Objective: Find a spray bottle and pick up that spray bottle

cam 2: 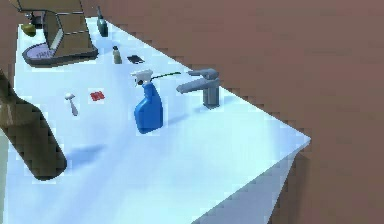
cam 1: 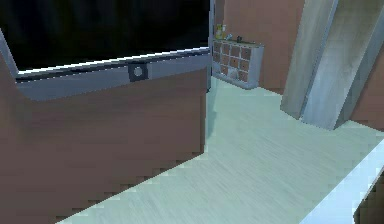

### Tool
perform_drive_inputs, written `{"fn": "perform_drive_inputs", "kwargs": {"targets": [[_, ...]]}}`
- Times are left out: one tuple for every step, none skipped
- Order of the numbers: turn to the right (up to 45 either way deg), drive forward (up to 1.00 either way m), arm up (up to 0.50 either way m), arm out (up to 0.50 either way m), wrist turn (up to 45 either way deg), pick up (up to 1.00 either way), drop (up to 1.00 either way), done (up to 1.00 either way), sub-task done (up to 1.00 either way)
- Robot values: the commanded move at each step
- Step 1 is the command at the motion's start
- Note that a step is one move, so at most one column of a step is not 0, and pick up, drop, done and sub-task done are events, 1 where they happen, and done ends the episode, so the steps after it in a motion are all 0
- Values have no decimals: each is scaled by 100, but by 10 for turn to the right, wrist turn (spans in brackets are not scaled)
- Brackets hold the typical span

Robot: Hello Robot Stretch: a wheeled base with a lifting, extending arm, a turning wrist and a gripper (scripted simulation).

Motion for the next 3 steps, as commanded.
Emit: {"fn": "perform_drive_inputs", "kwargs": {"targets": [[0,0,50,0,0,0,0,0,0],[0,0,38,0,0,0,0,0,0],[0,0,0,36,0,0,0,0,0]]}}
